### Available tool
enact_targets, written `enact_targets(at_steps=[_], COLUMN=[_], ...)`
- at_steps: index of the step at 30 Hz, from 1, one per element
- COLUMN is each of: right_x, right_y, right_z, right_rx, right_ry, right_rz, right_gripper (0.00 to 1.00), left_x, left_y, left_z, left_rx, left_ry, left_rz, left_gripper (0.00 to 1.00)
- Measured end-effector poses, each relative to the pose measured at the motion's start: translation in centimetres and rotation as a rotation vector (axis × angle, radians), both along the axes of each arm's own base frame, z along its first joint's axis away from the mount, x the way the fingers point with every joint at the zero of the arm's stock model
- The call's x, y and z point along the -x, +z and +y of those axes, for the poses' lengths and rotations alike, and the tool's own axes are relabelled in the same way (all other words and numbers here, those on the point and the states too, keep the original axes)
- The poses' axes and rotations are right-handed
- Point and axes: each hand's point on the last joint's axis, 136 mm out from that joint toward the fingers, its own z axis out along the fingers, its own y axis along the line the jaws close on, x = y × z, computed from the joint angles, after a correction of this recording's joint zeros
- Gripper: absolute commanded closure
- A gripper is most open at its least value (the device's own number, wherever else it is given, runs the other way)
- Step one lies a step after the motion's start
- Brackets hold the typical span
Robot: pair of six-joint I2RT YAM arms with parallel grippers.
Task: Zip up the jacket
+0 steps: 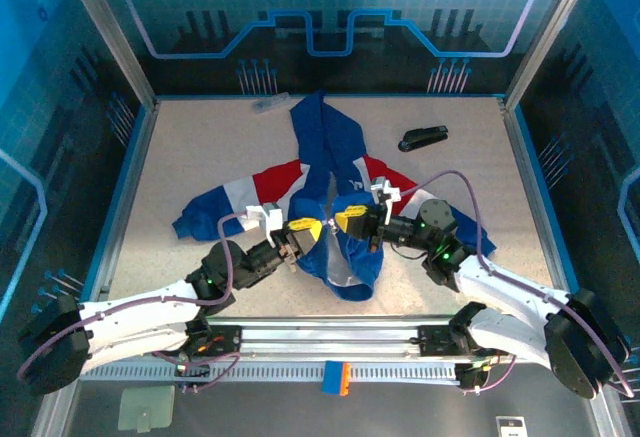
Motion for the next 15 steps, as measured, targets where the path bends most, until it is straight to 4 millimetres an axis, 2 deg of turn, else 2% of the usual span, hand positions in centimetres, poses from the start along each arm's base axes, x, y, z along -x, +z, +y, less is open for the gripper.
enact_targets(at_steps=[5, 10, 15], right_x=[0.1, 0.1, -0.3], right_y=[0.0, 0.0, -0.7], right_z=[0.1, 0.1, -0.4], right_rx=[0.0, 0.001, 0.029], right_ry=[0.005, 0.005, -0.04], right_rz=[0.001, 0.002, 0.033], right_gripper=[0.97, 0.97, 1.0], left_x=[-0.1, -0.2, -0.9], left_y=[-0.3, -1.3, -4.3], left_z=[-0.1, -0.3, -0.3], left_rx=[-0.007, -0.04, -0.154], left_ry=[0.0, 0.0, 0.03], left_rz=[0.006, 0.032, 0.183], left_gripper=[1.0, 1.0, 1.0])
